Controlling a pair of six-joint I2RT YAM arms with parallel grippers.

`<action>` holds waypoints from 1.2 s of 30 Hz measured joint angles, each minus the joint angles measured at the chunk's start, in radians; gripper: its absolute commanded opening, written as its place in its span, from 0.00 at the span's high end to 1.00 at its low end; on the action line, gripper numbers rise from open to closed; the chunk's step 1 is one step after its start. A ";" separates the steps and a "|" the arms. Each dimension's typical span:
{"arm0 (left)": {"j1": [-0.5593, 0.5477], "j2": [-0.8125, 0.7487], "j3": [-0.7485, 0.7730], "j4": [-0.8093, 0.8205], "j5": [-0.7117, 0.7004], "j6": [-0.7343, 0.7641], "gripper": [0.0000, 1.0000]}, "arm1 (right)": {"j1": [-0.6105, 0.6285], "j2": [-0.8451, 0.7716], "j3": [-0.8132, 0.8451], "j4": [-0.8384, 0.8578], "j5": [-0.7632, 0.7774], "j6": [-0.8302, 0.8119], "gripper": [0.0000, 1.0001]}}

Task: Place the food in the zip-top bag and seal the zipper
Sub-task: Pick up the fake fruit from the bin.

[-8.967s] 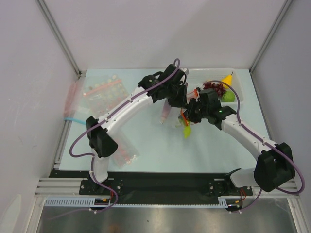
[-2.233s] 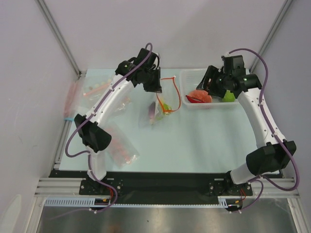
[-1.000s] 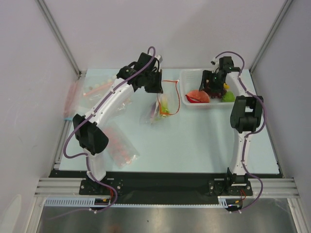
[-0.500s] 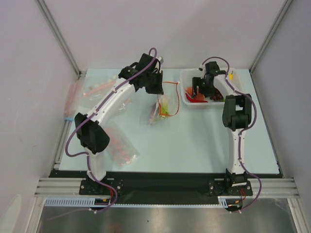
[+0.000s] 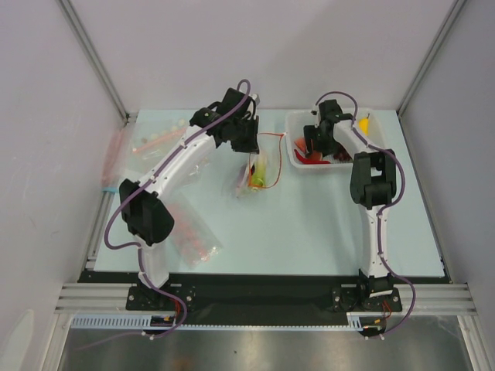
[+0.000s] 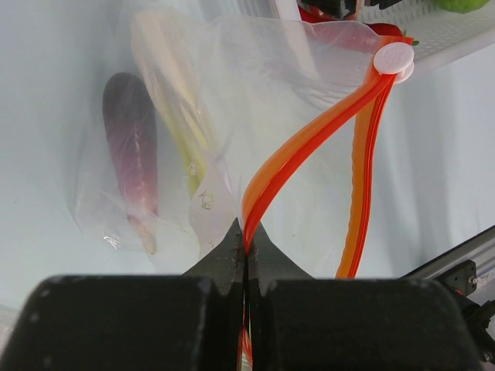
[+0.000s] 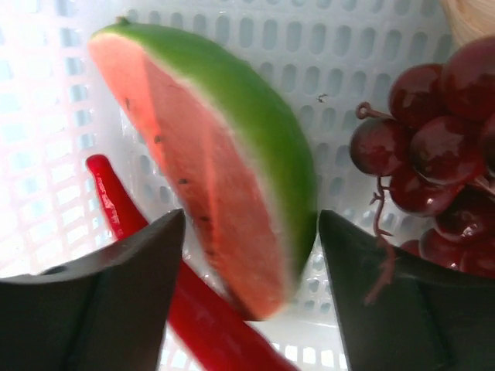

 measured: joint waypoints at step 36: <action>-0.005 -0.010 0.017 -0.008 -0.026 0.000 1.00 | -0.006 -0.523 -0.214 -0.093 -0.109 0.144 0.80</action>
